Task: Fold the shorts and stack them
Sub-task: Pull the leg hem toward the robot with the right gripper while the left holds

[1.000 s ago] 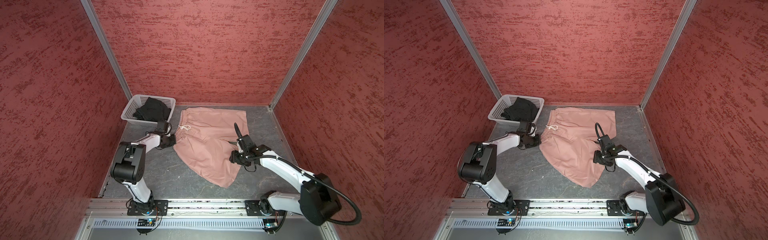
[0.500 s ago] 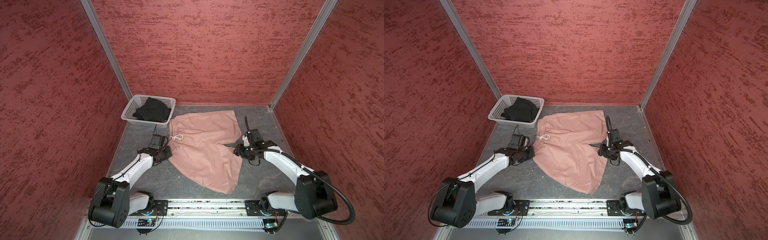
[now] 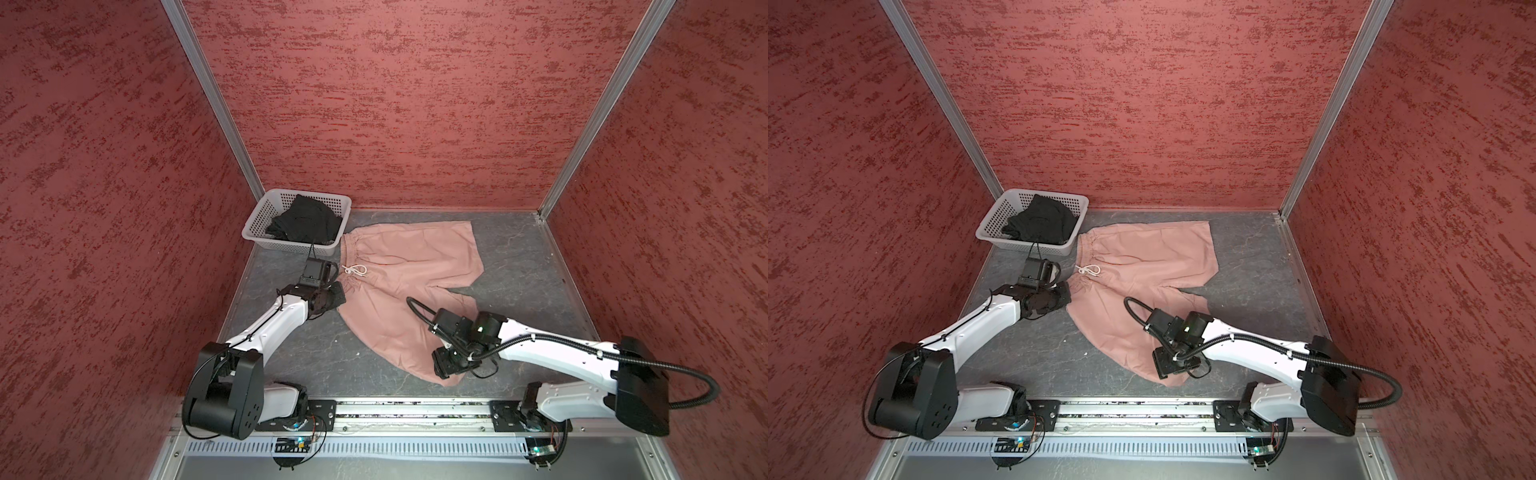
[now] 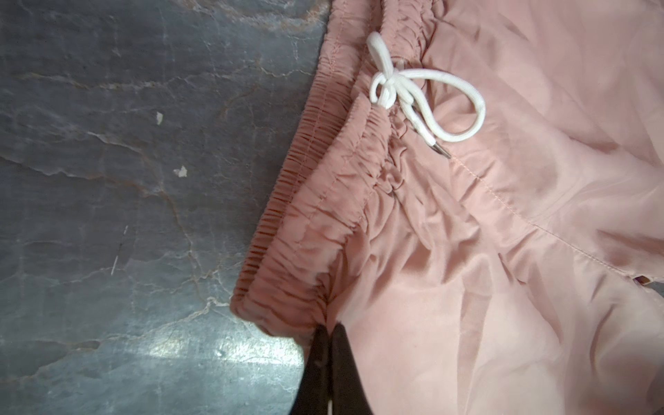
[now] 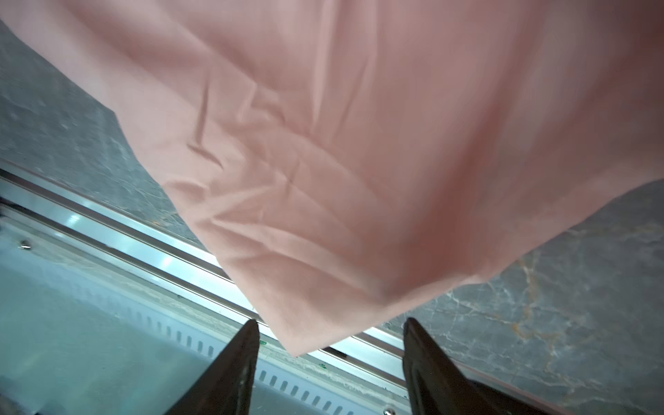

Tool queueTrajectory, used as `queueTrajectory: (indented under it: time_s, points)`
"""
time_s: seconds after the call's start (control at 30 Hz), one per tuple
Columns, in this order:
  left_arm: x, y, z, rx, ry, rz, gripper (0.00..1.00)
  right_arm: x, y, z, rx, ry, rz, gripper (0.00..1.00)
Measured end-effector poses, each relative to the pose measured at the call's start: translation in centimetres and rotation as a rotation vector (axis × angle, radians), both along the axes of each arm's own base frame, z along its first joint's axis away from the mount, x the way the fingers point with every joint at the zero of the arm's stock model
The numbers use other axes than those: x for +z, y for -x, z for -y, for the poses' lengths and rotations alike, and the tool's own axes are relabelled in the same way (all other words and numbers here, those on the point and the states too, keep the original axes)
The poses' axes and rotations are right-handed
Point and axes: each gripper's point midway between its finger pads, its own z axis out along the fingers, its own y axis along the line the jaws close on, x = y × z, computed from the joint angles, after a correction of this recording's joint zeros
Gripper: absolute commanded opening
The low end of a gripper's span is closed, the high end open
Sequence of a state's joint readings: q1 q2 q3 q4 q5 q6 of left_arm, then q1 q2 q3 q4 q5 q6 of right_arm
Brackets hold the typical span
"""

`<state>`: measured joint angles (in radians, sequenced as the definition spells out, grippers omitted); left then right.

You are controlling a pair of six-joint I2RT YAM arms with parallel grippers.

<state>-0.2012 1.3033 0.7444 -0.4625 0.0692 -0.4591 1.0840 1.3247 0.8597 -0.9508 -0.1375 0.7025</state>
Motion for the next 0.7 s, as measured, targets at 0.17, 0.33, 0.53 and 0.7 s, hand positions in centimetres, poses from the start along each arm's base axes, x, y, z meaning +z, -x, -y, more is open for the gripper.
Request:
queueTrajectory:
  time_s: [0.17, 0.33, 0.53, 0.7]
  points:
    - [0.0, 0.1, -0.3, 0.003, -0.001, 0.000, 0.05, 0.9, 1.6, -0.2, 0.064, 0.026, 0.055, 0.68]
    - [-0.2, 0.2, -0.7, 0.003, -0.008, -0.009, 0.05, 0.3, 1.0, -1.1, 0.114, 0.121, 0.142, 0.72]
    - [-0.2, 0.6, -1.1, 0.009, -0.005, -0.016, 0.06, -2.5, 1.2, -1.0, 0.121, 0.196, 0.157, 0.72]
    - [-0.2, 0.8, -1.2, 0.007, 0.001, -0.023, 0.06, -2.3, 0.6, -0.2, 0.077, 0.222, 0.199, 0.70]
